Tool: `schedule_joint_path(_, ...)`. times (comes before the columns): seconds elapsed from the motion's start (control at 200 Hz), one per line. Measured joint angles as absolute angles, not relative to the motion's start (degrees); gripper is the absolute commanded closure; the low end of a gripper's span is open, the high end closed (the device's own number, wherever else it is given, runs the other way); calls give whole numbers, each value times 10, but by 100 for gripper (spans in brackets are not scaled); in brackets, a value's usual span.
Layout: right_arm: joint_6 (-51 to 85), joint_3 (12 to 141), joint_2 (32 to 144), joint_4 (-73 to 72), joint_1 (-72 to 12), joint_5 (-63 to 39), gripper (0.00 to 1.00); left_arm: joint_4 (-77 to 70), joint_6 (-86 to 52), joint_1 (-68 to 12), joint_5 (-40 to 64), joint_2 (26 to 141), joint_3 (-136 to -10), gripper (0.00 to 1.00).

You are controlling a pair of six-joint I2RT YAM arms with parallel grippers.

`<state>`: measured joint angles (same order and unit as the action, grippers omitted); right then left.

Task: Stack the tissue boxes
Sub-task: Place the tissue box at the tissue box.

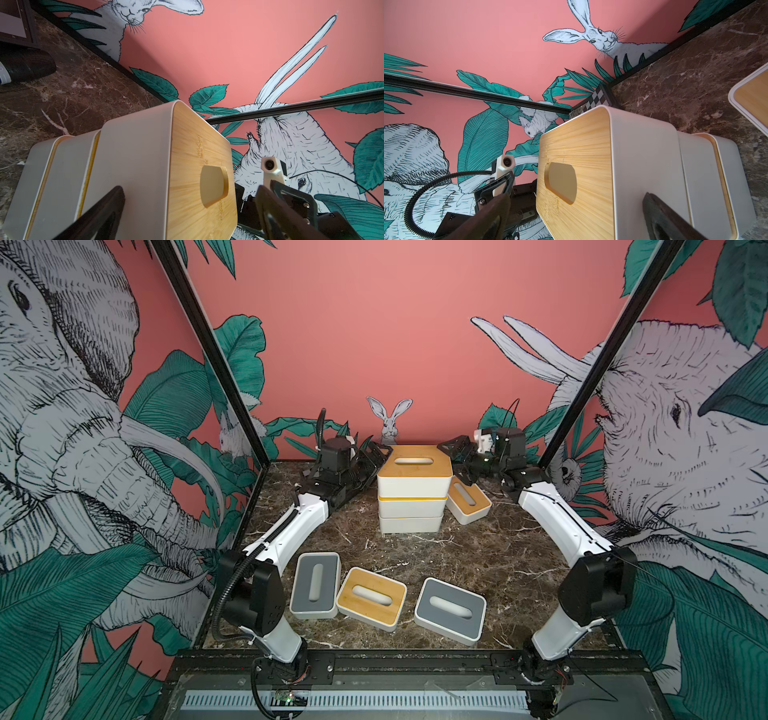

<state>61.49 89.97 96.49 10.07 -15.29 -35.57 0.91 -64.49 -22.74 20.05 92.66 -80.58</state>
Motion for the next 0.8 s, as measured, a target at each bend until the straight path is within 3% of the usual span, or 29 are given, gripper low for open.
schedule_joint_path(0.8,626,891,963,82,-160,-341,1,10,-645,-235,184,908,-788,0)
